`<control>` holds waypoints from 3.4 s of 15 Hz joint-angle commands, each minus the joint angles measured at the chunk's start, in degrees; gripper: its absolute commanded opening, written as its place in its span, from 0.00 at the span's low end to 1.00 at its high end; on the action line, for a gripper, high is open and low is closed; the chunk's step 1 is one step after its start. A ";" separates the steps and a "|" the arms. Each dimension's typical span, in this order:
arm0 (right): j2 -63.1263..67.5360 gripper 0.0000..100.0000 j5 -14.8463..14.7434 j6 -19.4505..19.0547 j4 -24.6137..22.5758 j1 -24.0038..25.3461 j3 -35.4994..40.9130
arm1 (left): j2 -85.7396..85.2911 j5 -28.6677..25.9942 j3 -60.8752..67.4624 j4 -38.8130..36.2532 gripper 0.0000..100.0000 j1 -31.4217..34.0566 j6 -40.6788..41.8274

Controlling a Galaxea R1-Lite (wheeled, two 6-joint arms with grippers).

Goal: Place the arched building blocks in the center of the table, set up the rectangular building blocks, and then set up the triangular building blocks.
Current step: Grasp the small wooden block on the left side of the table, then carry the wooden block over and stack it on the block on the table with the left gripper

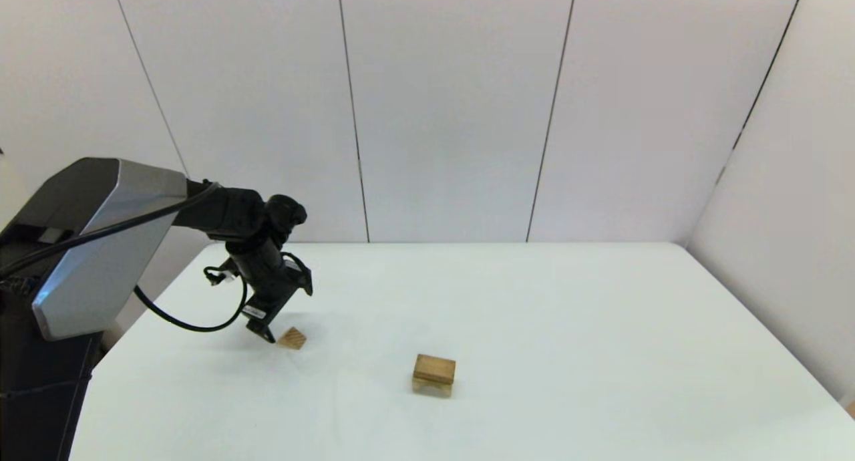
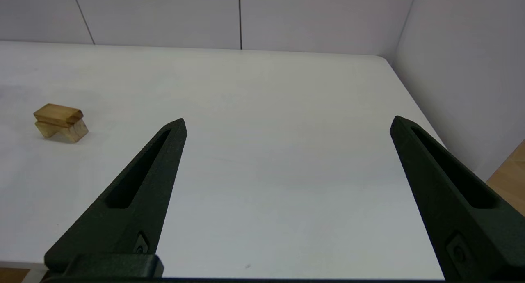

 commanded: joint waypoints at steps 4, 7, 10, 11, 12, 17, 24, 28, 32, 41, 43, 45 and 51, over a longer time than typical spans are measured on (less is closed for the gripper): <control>-0.09 1.00 0.05 -0.03 -0.02 0.00 0.09 | -0.19 -1.71 -0.06 3.46 1.00 1.43 -1.58; -0.09 1.00 0.05 -0.03 -0.02 0.00 0.00 | 0.34 -2.77 -0.68 3.81 1.00 1.34 -3.51; -0.09 1.00 0.05 -0.03 -0.02 0.00 0.00 | 1.13 -2.94 -0.77 3.81 1.00 1.34 -4.74; -0.09 1.00 0.05 -0.03 -0.02 0.00 0.00 | 1.39 -2.94 -1.03 3.81 1.00 1.34 -4.83; -0.09 1.00 0.05 -0.03 -0.02 0.00 0.00 | 1.83 -2.94 -1.21 3.90 1.00 1.34 -5.45; -0.09 1.00 0.05 -0.03 -0.11 0.00 0.00 | 3.15 -2.94 -1.82 3.90 1.00 1.25 -6.77; -0.09 1.00 0.05 -0.03 -0.02 0.00 0.00 | 3.94 -2.94 -2.61 3.90 1.00 1.25 -7.56; -0.09 1.00 0.05 -0.03 -0.02 0.00 0.00 | 4.29 -3.03 -3.05 3.90 1.00 1.25 -7.73; -0.09 1.00 0.05 -0.03 -0.02 0.00 0.09 | 4.29 -3.03 -3.23 4.34 1.00 1.16 -7.73; -0.09 1.00 0.05 -0.03 -0.02 0.00 0.00 | 5.26 -4.17 -4.28 5.92 0.00 1.16 -7.82; -0.09 1.00 0.05 -0.03 -0.02 -0.09 0.00 | 5.44 -4.09 -4.54 5.83 0.00 1.16 -7.82; -0.09 1.00 0.05 -0.03 -0.11 0.00 0.00 | 5.44 -4.17 -4.54 5.83 0.00 1.16 -7.82; -0.09 1.00 0.05 -0.03 -0.02 0.00 0.00 | -0.01 -4.00 -5.78 5.92 0.00 1.16 -7.91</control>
